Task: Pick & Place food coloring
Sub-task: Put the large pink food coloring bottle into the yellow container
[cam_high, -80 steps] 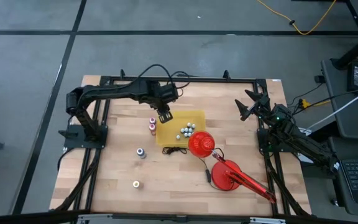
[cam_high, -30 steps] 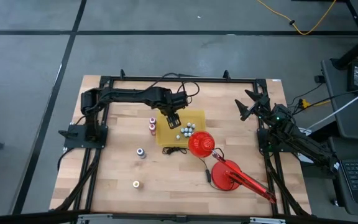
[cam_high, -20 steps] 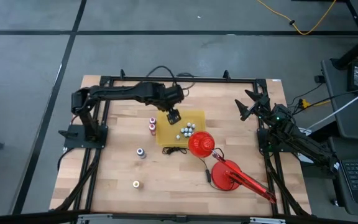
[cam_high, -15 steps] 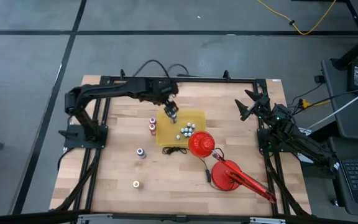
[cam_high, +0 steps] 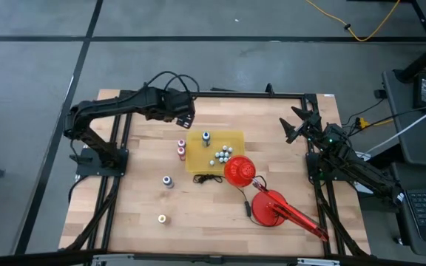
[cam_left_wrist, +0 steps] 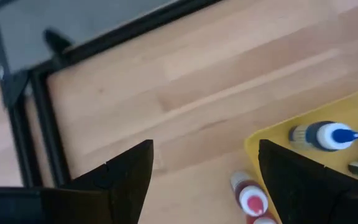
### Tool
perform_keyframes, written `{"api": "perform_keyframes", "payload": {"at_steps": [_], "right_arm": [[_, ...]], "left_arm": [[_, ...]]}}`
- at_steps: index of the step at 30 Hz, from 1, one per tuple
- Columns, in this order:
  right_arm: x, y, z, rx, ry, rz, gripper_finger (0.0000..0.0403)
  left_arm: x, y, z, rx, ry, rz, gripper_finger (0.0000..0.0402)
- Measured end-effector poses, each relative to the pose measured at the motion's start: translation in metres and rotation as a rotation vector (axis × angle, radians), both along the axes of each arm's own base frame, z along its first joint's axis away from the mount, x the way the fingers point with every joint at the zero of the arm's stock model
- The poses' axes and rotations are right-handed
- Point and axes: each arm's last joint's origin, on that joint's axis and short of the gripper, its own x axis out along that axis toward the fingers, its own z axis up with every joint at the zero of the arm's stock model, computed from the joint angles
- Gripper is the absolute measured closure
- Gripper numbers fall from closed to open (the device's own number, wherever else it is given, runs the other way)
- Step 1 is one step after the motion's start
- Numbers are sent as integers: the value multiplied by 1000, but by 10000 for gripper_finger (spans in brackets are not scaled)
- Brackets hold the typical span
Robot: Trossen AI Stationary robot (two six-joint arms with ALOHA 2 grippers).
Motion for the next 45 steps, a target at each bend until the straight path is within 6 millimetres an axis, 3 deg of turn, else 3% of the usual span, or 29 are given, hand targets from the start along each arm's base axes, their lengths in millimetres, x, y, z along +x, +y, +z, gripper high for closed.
{"api": "perform_keyframes", "payload": {"at_steps": [6, 15, 25, 33, 45], "right_arm": [[0, 0, 0, 0, 0, 0, 4], [0, 0, 0, 0, 0, 0, 4], [0, 0, 0, 0, 0, 0, 4], [0, 0, 0, 0, 0, 0, 4], [0, 0, 0, 1, 1, 0, 4]], "left_arm": [[0, -13, -6, 0, -3, 116, 123], [8, -33, -34, -32, -53, 235, 123], [33, -40, -72, -71, 4, 231, 123], [46, -47, -90, -124, 46, 210, 123], [45, -53, -116, -161, 69, 196, 123]]}}
